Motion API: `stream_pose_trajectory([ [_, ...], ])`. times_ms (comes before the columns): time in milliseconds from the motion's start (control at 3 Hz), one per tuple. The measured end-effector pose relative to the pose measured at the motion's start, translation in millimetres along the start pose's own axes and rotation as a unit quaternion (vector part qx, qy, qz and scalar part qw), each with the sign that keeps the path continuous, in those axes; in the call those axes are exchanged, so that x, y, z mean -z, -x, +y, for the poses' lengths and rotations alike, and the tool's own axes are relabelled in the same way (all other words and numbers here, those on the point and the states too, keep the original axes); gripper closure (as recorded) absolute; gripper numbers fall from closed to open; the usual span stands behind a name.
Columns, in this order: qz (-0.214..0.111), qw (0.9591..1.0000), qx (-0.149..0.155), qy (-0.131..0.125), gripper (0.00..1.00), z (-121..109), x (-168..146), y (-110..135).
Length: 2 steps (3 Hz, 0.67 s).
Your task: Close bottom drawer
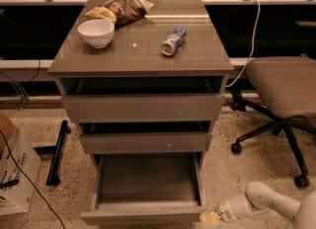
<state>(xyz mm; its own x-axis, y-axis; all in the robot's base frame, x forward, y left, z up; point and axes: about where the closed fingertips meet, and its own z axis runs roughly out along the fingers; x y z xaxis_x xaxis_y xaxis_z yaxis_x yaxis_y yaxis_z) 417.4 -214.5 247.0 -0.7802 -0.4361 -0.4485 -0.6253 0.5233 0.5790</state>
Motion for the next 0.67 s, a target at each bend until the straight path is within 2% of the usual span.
stream_pose_trajectory([
  [333,-0.013,0.9994,-0.027,0.018,1.0,-14.0,-32.1,-7.3],
  [667,-0.035,0.9986,-0.029,0.026,1.0,-30.6,-50.9,8.5],
])
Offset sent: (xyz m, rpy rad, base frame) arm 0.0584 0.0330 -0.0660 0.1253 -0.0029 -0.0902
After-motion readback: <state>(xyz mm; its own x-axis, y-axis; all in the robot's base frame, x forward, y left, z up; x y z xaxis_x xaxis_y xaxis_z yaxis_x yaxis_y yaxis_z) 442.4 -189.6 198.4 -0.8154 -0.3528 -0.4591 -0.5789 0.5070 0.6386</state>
